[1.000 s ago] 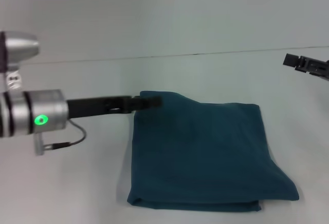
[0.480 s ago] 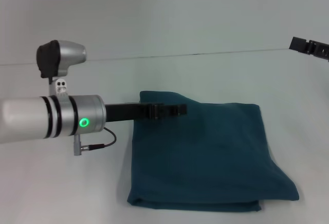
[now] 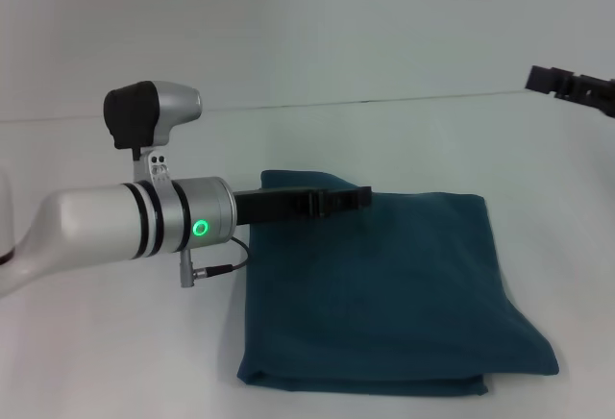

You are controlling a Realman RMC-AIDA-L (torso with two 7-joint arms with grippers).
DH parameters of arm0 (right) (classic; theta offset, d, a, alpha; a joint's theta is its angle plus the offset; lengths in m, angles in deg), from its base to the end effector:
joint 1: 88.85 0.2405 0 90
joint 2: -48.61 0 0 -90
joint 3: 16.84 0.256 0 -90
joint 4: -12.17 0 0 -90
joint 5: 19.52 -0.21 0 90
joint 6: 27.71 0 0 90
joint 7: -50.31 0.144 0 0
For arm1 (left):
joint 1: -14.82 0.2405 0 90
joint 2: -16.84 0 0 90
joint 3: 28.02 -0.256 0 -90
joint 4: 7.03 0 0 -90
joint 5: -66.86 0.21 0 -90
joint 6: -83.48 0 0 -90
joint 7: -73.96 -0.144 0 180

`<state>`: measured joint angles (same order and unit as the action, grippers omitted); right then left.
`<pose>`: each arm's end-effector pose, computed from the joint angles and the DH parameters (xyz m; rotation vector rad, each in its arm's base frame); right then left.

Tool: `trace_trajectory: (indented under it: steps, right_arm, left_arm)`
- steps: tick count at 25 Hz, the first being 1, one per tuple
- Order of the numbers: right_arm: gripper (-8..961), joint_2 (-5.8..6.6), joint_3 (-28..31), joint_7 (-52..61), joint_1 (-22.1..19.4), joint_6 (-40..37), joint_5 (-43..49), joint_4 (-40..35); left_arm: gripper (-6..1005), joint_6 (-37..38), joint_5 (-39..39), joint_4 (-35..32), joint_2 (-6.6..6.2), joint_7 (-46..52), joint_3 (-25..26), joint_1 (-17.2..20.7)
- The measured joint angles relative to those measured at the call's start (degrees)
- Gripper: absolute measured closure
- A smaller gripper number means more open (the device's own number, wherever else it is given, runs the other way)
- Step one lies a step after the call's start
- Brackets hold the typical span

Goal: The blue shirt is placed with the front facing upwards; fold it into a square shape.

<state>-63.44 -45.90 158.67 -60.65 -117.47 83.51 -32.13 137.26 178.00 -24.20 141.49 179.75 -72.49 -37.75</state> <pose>0.2777 0.3563 0.1165 -2.2509 1.0871 1.0356 -0.1729 0.4074 -0.1072 -2.4694 -1.3001 -0.6368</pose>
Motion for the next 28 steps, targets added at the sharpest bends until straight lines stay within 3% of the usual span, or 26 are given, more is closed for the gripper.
trace_trajectory:
  steps: [14,20,28]
  right_arm:
    - [55,-3.87,-0.66,-5.27,0.35,3.25,0.38,0.4]
    - [55,-4.25,-0.65,-5.43,0.37,3.76,0.41,0.45]
    - [56,-4.31,-0.7,-5.4,0.85,3.82,0.42,0.45]
  left_arm:
    - [186,-8.04,-13.88,9.46,-0.03,-19.23,0.5,0.0]
    - [186,-9.74,-18.11,11.17,-0.03,-26.9,0.59,0.34]
    - [186,-11.04,-17.95,11.99,-0.03,-28.44,-0.09,0.37]
